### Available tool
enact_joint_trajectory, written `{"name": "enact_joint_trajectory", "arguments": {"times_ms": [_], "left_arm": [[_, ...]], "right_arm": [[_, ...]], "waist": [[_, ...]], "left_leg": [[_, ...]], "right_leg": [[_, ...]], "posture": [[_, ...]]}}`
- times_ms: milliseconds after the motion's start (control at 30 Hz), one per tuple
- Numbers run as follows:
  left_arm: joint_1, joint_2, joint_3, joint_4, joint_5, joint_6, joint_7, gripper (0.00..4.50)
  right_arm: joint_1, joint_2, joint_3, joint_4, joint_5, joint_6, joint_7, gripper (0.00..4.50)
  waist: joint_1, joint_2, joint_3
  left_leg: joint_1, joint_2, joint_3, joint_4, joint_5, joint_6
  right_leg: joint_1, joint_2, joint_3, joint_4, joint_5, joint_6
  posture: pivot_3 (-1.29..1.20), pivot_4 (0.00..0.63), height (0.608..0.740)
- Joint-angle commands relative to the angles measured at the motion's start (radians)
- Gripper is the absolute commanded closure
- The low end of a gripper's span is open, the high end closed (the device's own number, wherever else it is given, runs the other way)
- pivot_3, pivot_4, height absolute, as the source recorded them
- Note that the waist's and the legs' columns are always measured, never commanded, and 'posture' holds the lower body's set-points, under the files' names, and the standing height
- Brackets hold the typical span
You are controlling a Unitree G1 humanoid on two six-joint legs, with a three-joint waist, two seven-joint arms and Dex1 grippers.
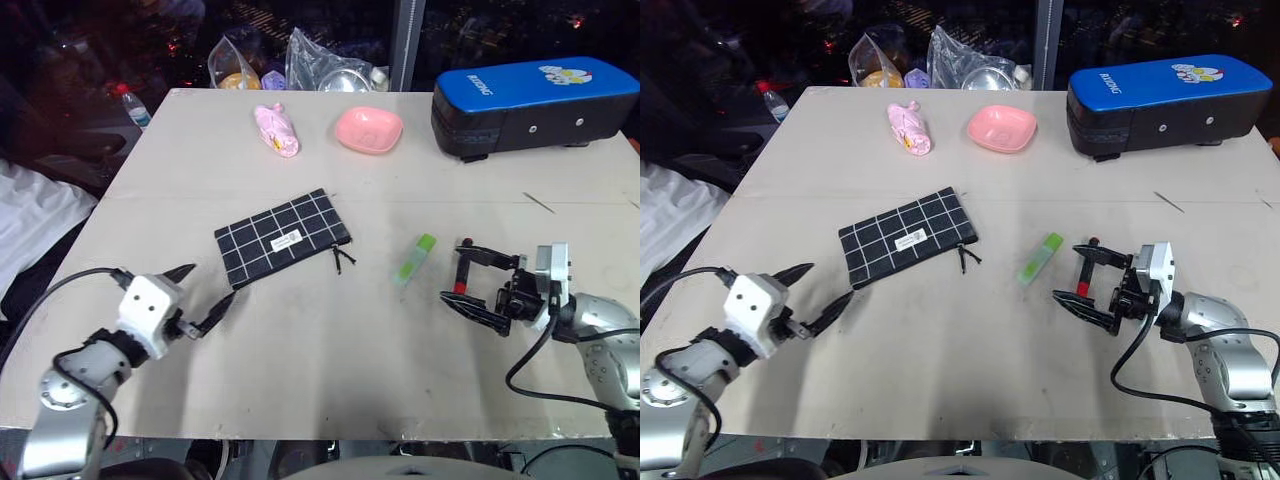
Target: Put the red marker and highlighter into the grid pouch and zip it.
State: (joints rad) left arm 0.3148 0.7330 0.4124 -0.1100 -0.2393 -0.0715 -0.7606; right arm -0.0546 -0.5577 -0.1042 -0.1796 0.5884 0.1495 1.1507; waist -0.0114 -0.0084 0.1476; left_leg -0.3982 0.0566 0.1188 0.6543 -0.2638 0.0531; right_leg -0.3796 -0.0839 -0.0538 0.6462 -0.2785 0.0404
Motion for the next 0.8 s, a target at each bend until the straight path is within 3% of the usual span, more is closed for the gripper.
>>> {"name": "enact_joint_trajectory", "arguments": {"times_ms": [33,367,800], "left_arm": [[-0.016,0.054,0.053,0.099,0.037,-0.122,-0.034,0.19],[-0.210,0.136,-0.161,0.320,0.250,-0.481,-0.057,0.19],[-0.549,0.143,-0.381,0.625,0.423,-0.721,0.007,0.19]], "right_arm": [[-0.007,0.008,0.014,-0.024,0.010,-0.010,0.012,0.00],[-0.020,0.025,0.037,0.042,-0.015,-0.058,0.038,0.00],[0.002,0.042,0.032,0.073,-0.029,-0.112,0.040,0.00]], "waist": [[0.000,0.000,0.000],[0.001,-0.001,0.000],[0.005,-0.001,0.000]], "left_leg": [[0.000,0.000,0.000,0.000,0.000,0.000],[-0.001,-0.001,-0.001,0.000,0.000,0.000],[0.000,-0.001,-0.001,0.002,0.001,-0.001]], "right_leg": [[0.000,0.000,0.000,0.000,0.000,0.000],[0.000,-0.004,-0.001,0.000,0.000,0.000],[0.000,0.000,-0.003,0.007,0.000,0.001]], "posture": [[0.00,0.150,0.740],[0.00,0.150,0.740],[0.00,0.150,0.740]]}}
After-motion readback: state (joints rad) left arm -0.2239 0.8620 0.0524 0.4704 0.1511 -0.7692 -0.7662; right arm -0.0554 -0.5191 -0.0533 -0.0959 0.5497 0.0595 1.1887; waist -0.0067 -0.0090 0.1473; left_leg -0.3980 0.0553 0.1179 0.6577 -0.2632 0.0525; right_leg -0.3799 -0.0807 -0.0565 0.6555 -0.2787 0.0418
